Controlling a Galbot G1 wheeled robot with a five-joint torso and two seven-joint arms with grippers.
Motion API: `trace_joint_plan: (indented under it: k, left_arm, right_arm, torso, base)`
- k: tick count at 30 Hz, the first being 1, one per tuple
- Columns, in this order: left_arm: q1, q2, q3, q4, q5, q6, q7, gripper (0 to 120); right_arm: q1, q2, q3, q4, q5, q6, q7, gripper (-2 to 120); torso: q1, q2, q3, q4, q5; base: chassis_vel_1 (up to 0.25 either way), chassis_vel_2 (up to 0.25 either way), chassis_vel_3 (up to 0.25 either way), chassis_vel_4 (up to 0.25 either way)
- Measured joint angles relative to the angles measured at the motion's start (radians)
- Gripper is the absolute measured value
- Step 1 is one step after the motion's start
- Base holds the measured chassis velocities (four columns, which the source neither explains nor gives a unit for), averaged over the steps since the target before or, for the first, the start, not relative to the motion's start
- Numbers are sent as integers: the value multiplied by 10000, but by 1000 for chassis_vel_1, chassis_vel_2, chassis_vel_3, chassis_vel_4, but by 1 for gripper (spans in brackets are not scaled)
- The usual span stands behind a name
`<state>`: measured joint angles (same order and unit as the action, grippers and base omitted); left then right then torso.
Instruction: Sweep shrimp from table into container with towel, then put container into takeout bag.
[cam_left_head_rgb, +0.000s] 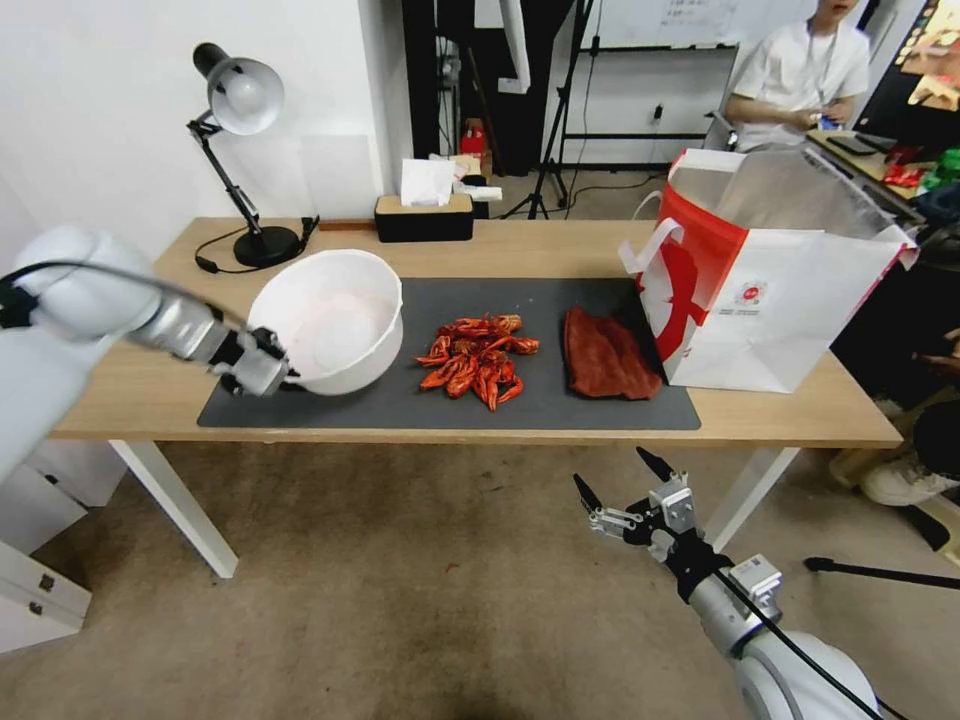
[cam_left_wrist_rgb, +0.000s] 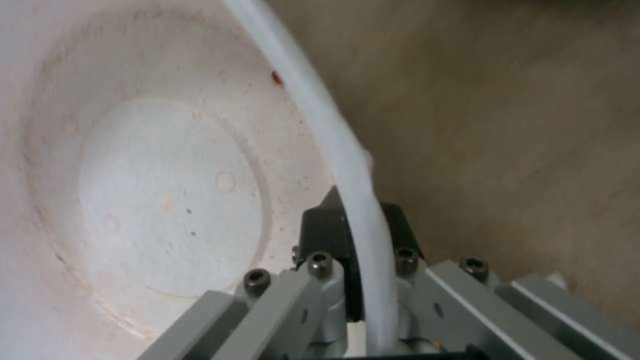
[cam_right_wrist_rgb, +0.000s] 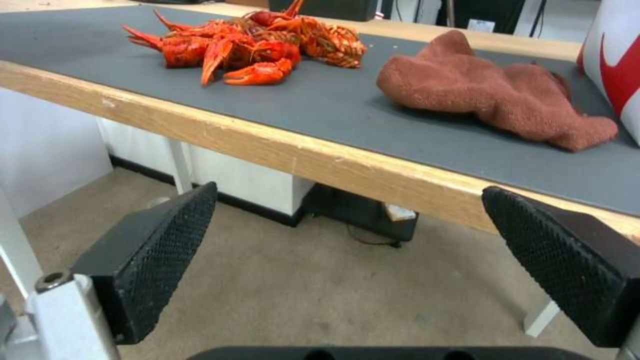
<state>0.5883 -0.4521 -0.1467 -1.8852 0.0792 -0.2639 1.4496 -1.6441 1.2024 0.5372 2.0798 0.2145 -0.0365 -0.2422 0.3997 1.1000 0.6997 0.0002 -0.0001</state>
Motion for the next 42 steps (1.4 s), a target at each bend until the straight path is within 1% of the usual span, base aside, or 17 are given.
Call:
trace_joint_plan:
  k: [1, 2, 3, 7, 10, 11, 15, 18, 19, 22, 23, 24, 25, 27, 30, 37, 42]
  left_arm:
    - [0, 0, 0, 0, 0, 0, 0, 0]
    - [824, 44, -407, -678, -120, -234, 263, 0]
    - [1191, 18, -504, -1101, -28, -490, 314, 0]
    - [1536, -236, -435, -1660, 455, -1039, 289, 0]
    - [1965, -715, -55, -2335, 1655, -1493, 456, 0]
    - [1965, -715, -55, -2335, 1655, -1493, 456, 0]
    - [2848, -1130, 286, -2645, 2803, -1676, 756, 0]
    - [3516, -1695, 625, -2048, 3793, -2020, 810, 0]
    - [3516, -1695, 625, -2048, 3793, -2020, 810, 0]
    - [3340, -2423, 1069, -702, 4387, -2159, 779, 0]
    - [3340, -2423, 1069, -702, 4387, -2159, 779, 0]
    - [3151, -2782, 1207, -1, 4737, -2215, 685, 0]
    - [3151, -2782, 1207, -1, 4737, -2215, 685, 0]
    - [2824, -3317, 1309, 1265, 5194, -2325, 387, 0]
    - [2621, -3650, 1187, 1818, 5303, -2217, -50, 0]
    - [2455, -3732, 856, 1296, 5466, -2094, -1021, 0]
    - [2410, -3933, 866, 664, 6160, -2306, -1579, 0]
  right_arm:
    - [0, 0, 0, 0, 0, 0, 0, 100]
    - [-19, -53, 26, -1, 70, 0, 19, 100]
    - [-31, -76, 55, -2, 97, 0, 37, 100]
    - [-87, -98, 76, 38, 280, 0, 44, 100]
    - [-171, -96, 87, 141, 545, 0, 110, 100]
    - [-171, -96, 87, 141, 545, 0, 110, 100]
    - [-267, -109, 162, 220, 601, 0, 157, 100]
    - [-354, -106, 169, 340, 602, 0, 171, 100]
    - [-354, -106, 169, 340, 602, 0, 171, 100]
    - [-354, -88, 128, 445, 604, 0, 187, 100]
    - [-354, -88, 128, 445, 604, 0, 187, 100]
    - [-320, -85, 66, 493, 610, 0, 193, 100]
    - [-320, -85, 66, 493, 610, 0, 193, 100]
    - [-208, -103, -9, 525, 626, 0, 233, 100]
    - [-51, -174, -54, 577, 698, 0, 428, 100]
    - [435, -432, -248, 726, 1556, 0, 978, 100]
    - [1083, -786, -744, 733, 2160, 0, 1824, 100]
  torso:
    - [0, 0, 0, 0, 0]
    - [1, 0, 0, 1, -3]
    - [1, 0, 0, 3, 5]
    - [0, 0, 1, -2, 3]
    - [2, 0, 2, -7, 3]
    - [2, 0, 2, -7, 3]
    - [1, 0, 2, -1, 5]
    - [1, 0, 1, 3, 2]
    - [1, 0, 1, 3, 2]
    - [2, 0, 2, -2, 1]
    - [2, 0, 2, -2, 1]
    - [2, 0, 2, -4, 2]
    - [2, 0, 2, -4, 2]
    - [2, -2, 4, -5, -1]
    - [5, -3, 5, -2, -1]
    - [4, -2, 4, 0, 2]
    - [4, -3, 4, -4, 2]
  base:
    - [0, 0, 0, 0]
    - [0, 0, 0, 0]
    - [0, 0, 0, 0]
    - [0, 0, 0, 0]
    - [0, 0, 0, 0]
    - [0, 0, 0, 0]
    - [0, 0, 0, 0]
    - [0, 0, 0, 0]
    - [0, 0, 0, 0]
    - [0, 0, 0, 0]
    - [0, 0, 0, 0]
    - [0, 0, 0, 0]
    - [0, 0, 0, 0]
    - [0, 0, 0, 0]
    - [0, 0, 0, 0]
    - [0, 0, 0, 0]
    - [0, 0, 0, 0]
